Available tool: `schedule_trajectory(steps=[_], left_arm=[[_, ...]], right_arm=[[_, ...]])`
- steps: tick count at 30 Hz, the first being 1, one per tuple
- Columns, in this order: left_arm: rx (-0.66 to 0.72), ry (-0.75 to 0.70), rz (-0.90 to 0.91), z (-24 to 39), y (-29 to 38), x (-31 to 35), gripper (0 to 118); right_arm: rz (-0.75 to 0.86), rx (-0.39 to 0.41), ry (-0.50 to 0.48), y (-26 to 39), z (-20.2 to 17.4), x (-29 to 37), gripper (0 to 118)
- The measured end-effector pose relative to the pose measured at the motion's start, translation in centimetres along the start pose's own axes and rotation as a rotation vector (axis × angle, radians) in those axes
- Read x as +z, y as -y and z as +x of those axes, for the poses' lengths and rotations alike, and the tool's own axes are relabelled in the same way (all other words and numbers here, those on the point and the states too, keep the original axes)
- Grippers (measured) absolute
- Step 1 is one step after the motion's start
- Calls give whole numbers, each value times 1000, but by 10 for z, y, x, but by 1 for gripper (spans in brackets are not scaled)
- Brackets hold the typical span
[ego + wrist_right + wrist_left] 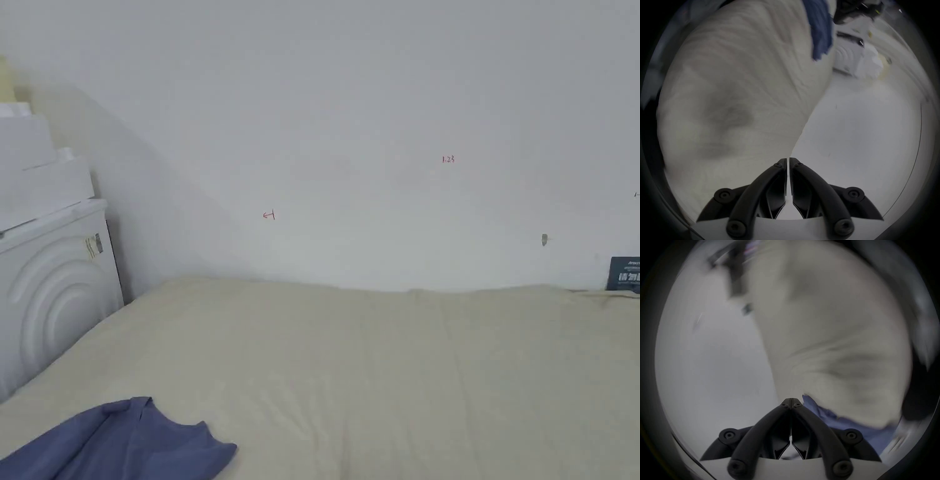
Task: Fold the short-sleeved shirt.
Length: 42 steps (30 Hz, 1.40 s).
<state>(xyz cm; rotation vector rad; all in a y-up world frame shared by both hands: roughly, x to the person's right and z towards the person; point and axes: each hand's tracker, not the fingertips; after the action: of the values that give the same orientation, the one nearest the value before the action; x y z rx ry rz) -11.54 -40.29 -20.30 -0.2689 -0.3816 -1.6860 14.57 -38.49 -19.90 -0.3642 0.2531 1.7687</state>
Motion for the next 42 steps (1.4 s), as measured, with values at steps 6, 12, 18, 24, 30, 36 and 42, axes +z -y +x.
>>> schedule_trajectory(steps=[6, 12, 18, 24, 30, 36, 42], left_arm=[[1696, 63, 95, -100, 51, 19, 1], [1883, 33, 211, -81, 48, 45, 1], [1931, 86, 228, -78, 50, 44, 1], [1880, 70, 192, -71, 53, 47, 1], [1913, 69, 120, -62, 74, 41, 1], [1813, 13, 0, -58, 131, 9, 73], [1623, 110, -152, -57, 199, -90, 111]], right_arm=[[82, -1576, -87, 50, 64, 12, 4], [158, -1910, -51, 53, 45, 35, 4], [162, -1900, -57, 46, 46, 36, 4], [155, -1887, -66, 43, 44, 36, 4], [171, -1886, -90, 41, 44, 36, 4], [182, -1895, -160, 36, 35, 31, 4], [78, -1939, -252, 32, 7, 14, 4]])
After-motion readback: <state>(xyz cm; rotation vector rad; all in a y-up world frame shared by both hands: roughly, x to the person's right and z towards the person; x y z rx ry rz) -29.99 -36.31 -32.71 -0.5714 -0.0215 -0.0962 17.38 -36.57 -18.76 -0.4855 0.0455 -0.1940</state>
